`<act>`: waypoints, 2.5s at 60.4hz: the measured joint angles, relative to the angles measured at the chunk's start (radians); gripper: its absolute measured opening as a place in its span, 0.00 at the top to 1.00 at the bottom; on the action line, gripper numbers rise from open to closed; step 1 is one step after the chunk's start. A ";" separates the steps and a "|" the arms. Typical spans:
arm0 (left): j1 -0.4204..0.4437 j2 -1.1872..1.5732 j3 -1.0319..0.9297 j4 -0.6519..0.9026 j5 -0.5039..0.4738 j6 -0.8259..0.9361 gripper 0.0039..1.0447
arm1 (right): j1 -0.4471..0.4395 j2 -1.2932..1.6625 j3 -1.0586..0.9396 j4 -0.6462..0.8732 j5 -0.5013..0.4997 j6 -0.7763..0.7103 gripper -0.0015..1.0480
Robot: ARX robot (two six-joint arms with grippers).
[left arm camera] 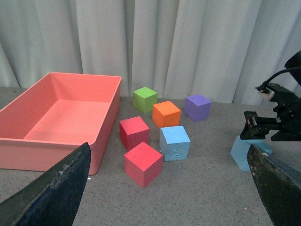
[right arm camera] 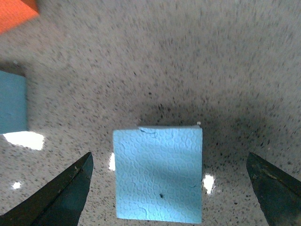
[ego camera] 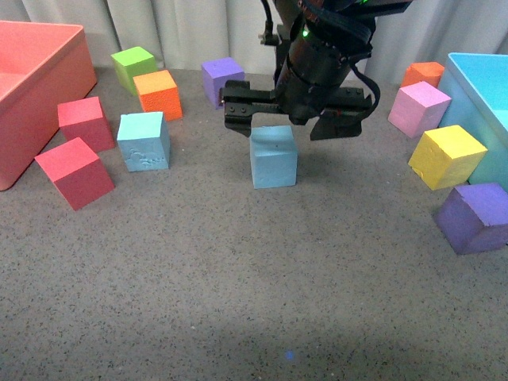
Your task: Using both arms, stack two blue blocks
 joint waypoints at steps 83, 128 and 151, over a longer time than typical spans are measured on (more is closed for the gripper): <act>0.000 0.000 0.000 -0.001 -0.002 0.000 0.06 | -0.364 -1.179 -1.571 1.343 0.046 -0.336 0.99; 0.000 0.000 0.000 -0.001 -0.002 0.000 0.06 | -0.452 -1.833 -1.674 0.808 -0.039 -0.336 0.99; 0.000 0.000 0.000 -0.001 -0.002 0.000 0.06 | -0.452 -2.054 -1.674 0.597 -0.039 -0.336 0.99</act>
